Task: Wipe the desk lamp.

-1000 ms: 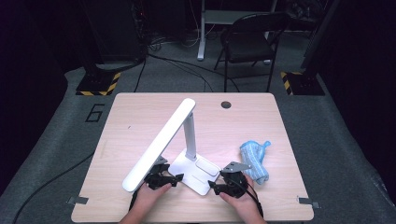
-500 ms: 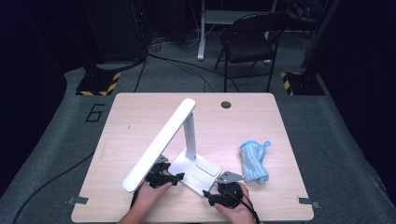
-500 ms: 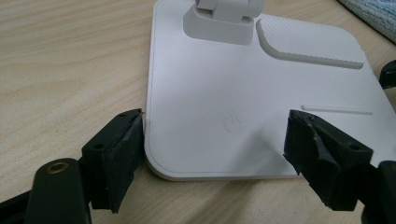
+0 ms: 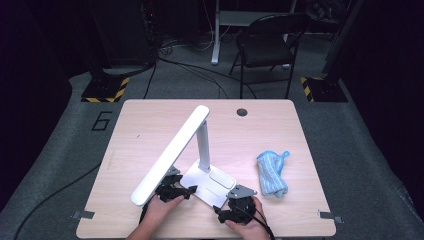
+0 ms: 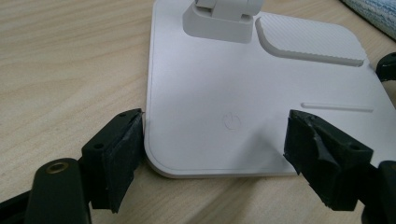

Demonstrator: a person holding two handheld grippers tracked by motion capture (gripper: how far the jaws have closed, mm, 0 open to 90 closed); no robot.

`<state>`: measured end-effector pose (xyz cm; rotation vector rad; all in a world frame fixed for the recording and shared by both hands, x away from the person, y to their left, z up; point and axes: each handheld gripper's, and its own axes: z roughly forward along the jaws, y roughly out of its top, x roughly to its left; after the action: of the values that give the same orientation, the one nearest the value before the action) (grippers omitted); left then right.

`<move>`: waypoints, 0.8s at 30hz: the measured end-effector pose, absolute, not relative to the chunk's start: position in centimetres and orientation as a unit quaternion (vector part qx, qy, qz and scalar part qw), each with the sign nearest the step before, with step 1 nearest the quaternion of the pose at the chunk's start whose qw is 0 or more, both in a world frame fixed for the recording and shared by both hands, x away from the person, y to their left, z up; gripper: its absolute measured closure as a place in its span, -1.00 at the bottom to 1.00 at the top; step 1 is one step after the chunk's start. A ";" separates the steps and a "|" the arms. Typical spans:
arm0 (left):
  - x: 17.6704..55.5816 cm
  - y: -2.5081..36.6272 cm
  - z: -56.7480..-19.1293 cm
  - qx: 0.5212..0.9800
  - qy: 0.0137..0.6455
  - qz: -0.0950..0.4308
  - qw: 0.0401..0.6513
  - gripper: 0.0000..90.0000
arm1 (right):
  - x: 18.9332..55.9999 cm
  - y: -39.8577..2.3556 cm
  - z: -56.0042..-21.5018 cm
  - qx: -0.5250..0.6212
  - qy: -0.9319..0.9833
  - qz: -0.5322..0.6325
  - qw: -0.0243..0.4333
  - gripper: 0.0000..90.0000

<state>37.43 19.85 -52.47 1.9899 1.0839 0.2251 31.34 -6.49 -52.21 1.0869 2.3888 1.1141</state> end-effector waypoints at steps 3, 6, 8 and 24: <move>37.3 19.9 -52.5 0.791 0.435 0.089 0.420 -0.55 | 31.5 -6.3 -52.3 0.380 0.827 0.386 0.149 -0.65; 37.3 20.0 -52.5 0.787 0.440 0.089 0.423 -0.55 | 31.7 -6.2 -52.3 0.381 0.827 0.385 0.150 -0.67; 37.2 20.0 -52.5 0.789 0.439 0.089 0.421 -0.55 | 32.0 -6.1 -52.4 0.375 0.830 0.383 0.155 -0.68; 36.4 20.1 -52.4 0.797 0.429 0.091 0.414 -0.54 | 33.5 -6.3 -52.5 0.392 0.828 0.372 0.146 -0.65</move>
<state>36.43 20.08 -52.43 2.0044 1.0791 0.2281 33.51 -6.34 -52.49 1.1288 2.3846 1.0718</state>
